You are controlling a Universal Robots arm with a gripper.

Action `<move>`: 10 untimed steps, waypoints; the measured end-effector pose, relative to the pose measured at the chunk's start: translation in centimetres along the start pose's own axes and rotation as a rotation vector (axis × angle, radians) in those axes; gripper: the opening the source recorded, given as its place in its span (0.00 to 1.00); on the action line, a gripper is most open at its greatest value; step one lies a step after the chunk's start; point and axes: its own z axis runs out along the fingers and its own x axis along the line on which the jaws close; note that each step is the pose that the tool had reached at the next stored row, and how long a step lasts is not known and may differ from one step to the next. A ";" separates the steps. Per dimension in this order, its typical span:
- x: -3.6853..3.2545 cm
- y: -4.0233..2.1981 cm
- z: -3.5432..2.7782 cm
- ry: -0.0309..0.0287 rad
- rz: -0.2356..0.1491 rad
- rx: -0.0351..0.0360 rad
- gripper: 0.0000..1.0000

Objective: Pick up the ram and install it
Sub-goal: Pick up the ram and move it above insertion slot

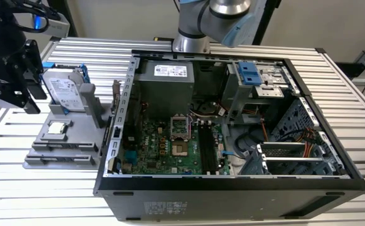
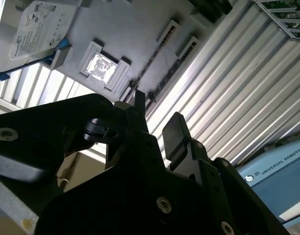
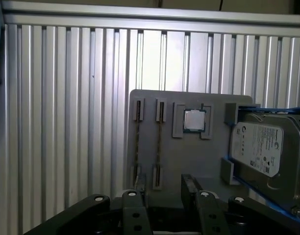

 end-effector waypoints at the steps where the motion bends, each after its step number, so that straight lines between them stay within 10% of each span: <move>1: 0.00 0.00 0.06 0.0002 0.000 0.0001 1.00; 10: 0.02 0.00 0.69 0.0019 0.000 0.0000 1.00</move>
